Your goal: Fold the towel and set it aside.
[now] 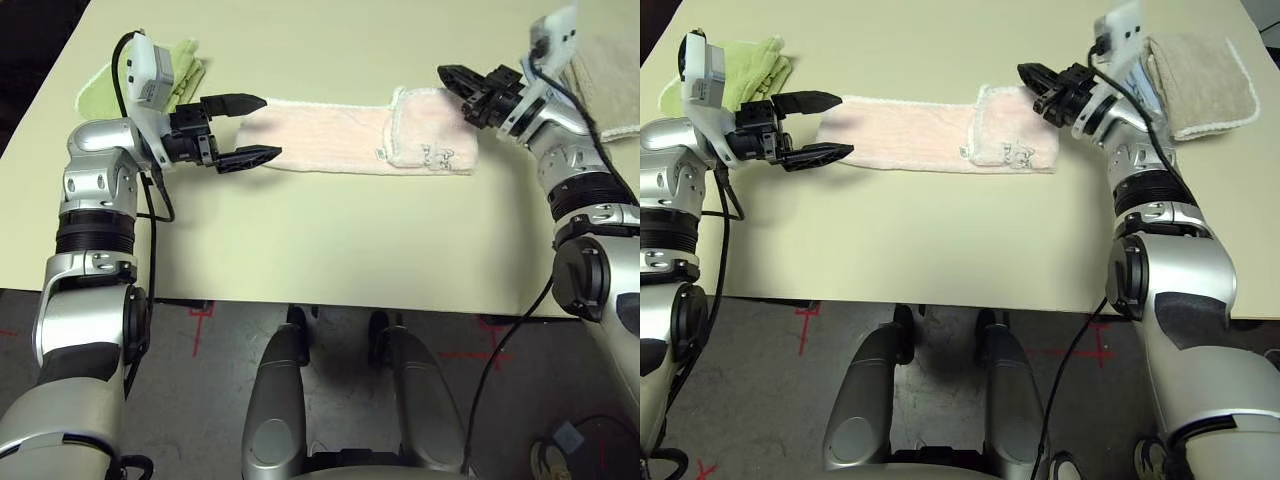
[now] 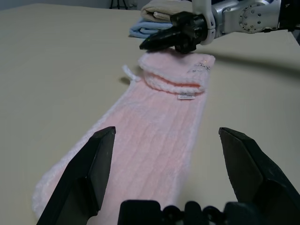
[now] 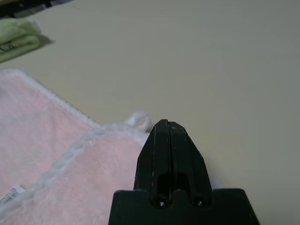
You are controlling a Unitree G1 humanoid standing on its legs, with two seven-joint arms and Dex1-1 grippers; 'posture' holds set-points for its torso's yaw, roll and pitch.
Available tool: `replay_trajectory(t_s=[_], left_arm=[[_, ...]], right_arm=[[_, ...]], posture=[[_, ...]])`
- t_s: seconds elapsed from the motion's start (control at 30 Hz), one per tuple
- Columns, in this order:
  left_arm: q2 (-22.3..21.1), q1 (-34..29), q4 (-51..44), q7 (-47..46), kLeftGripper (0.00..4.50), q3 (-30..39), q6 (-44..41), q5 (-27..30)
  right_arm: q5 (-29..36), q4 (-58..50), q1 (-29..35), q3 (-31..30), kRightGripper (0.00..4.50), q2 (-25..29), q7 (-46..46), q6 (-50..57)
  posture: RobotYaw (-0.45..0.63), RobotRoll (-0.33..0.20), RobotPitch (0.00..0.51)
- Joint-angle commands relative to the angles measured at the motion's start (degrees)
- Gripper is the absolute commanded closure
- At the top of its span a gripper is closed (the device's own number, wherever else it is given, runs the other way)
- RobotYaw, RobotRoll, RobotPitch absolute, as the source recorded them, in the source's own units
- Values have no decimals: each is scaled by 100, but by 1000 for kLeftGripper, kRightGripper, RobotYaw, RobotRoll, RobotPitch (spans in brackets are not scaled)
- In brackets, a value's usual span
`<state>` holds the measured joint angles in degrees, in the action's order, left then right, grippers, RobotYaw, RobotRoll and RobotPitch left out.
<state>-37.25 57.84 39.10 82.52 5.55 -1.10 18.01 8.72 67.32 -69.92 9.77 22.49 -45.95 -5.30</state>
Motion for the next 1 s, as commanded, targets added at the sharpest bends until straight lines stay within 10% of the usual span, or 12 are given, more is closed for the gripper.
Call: replay_trajectory(t_s=[0.03, 0.33, 1.0], left_arm=[[-12, -32, -27, 17, 0, -43, 8, -9], [-27, -62, -77, -11, 0, -39, -30, -2], [-41, -82, 178, -67, 0, 11, 189, -9]], right_arm=[[-185, 224, 351, -106, 4466, -166, 218, -115], [-123, 318, 633, 46, 4466, -71, 398, -403], [1030, -1185, 803, -24, 4466, 1595, -4653, -321]], posture=[[28, 0, 370], [42, 0, 372], [-2, 0, 354]])
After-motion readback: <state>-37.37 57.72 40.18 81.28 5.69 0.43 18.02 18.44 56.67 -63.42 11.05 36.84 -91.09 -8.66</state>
